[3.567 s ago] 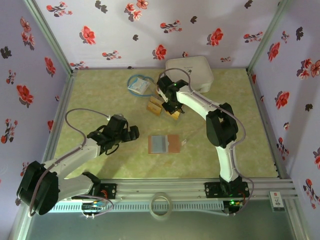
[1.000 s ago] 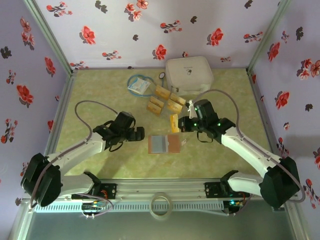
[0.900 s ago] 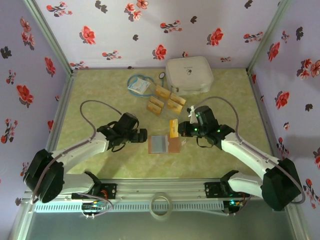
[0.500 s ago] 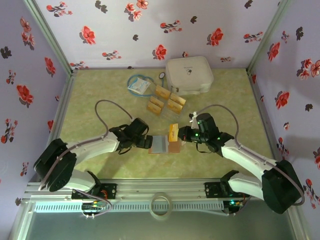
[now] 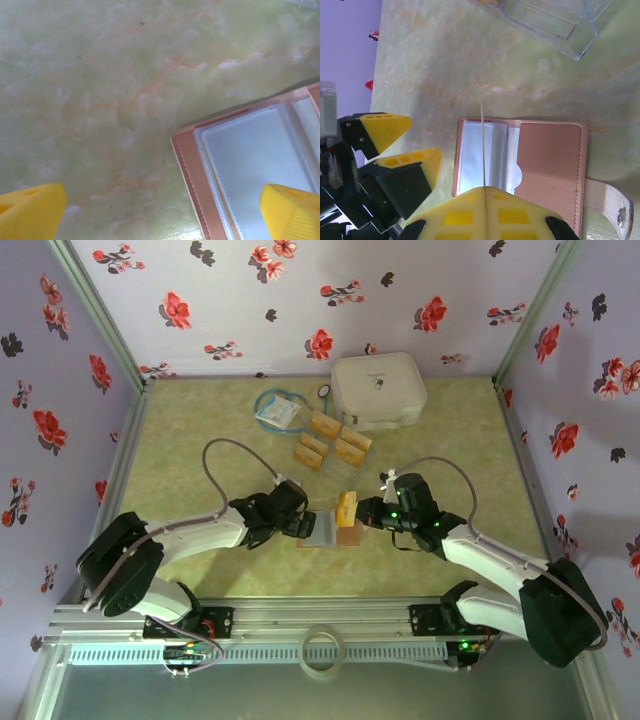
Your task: Put the credit cards into the card holder
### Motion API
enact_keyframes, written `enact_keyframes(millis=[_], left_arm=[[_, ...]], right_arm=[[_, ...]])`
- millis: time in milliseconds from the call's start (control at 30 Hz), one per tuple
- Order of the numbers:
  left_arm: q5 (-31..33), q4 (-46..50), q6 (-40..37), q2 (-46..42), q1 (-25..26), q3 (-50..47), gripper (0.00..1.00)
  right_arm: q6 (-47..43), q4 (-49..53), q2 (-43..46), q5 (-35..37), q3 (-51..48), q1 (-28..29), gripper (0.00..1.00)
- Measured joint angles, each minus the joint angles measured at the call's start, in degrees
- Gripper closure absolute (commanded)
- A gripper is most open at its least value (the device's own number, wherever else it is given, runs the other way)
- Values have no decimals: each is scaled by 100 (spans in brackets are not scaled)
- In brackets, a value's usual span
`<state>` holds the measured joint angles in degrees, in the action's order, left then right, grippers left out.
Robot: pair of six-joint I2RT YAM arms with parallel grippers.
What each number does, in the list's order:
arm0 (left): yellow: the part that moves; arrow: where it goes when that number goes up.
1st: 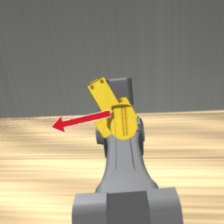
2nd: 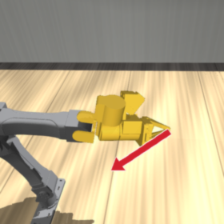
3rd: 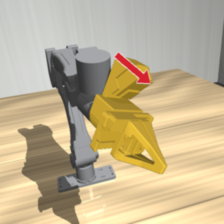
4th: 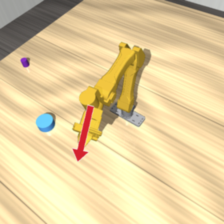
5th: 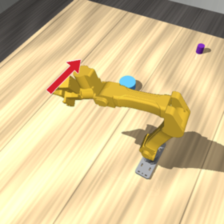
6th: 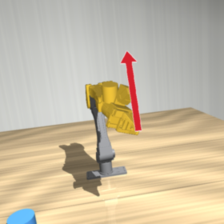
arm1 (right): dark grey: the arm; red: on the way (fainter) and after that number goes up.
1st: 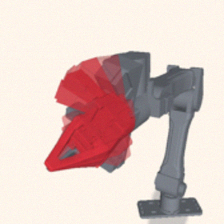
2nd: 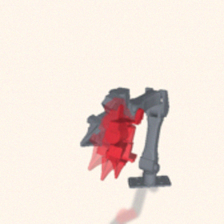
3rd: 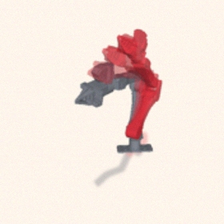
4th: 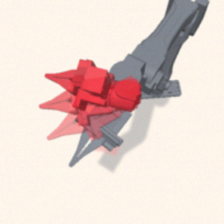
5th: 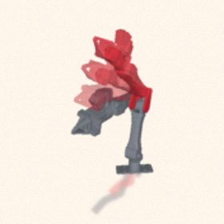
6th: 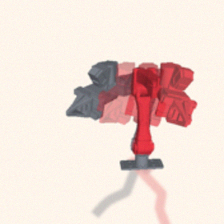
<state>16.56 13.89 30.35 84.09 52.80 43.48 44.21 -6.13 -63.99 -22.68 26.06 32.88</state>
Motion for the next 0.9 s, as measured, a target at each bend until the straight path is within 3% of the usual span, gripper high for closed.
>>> enact_keyframes(millis=[900], left_arm=[[151,129,79,487,101,35,0]], right_arm=[[146,-662,-452,-179,-262,0,100]])
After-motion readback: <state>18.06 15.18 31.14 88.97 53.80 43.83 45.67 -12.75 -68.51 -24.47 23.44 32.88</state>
